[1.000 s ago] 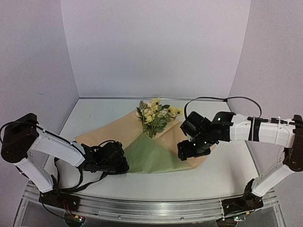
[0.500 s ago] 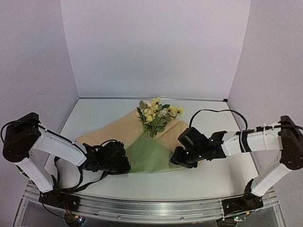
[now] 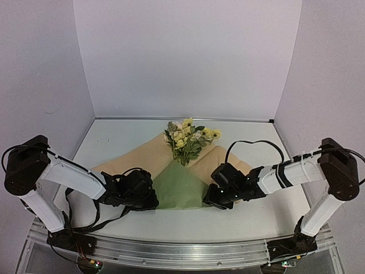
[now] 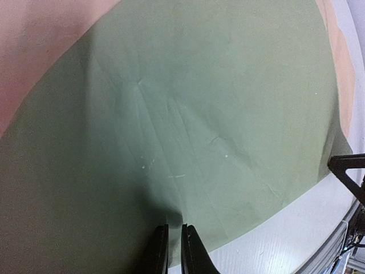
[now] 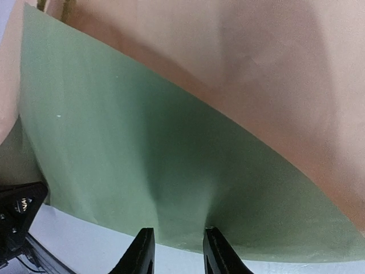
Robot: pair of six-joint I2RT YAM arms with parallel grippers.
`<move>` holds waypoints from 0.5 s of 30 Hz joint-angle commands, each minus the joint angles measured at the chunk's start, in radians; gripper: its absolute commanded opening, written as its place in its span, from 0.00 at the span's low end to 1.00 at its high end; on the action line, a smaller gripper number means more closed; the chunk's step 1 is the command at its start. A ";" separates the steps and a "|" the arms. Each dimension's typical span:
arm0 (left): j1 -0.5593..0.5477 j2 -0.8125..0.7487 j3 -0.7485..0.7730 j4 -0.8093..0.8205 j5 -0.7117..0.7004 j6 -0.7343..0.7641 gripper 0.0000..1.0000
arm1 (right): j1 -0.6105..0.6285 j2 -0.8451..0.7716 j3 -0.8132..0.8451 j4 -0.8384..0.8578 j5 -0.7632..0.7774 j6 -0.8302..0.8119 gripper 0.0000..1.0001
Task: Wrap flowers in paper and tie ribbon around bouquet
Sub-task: Press the fold line of the 1/4-folded wrapping paper.
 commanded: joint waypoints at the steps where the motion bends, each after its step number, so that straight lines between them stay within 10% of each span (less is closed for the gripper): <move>1: 0.003 0.037 0.042 -0.045 0.030 0.032 0.11 | 0.004 -0.017 -0.075 0.014 0.097 -0.017 0.32; 15: 0.022 -0.021 -0.061 -0.143 -0.048 -0.120 0.11 | 0.002 -0.009 -0.128 0.030 0.133 0.013 0.30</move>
